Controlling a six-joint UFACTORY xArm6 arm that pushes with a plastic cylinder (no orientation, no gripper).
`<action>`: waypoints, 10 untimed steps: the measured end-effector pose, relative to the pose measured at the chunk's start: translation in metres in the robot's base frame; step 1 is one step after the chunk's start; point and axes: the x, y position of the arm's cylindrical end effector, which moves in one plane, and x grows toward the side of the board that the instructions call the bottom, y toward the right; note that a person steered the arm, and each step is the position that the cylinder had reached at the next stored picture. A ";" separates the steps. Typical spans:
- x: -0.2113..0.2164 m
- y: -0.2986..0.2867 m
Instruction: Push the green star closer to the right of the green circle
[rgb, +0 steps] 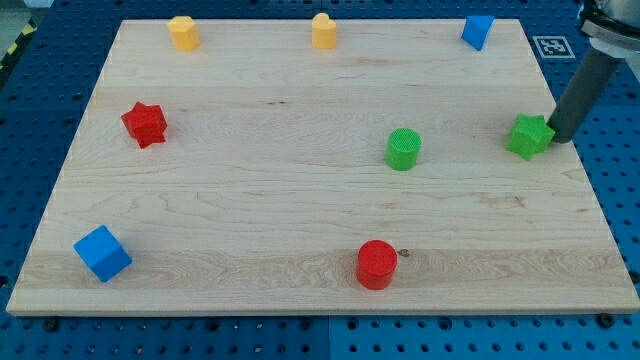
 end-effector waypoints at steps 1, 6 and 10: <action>0.006 0.009; 0.011 -0.006; 0.012 -0.032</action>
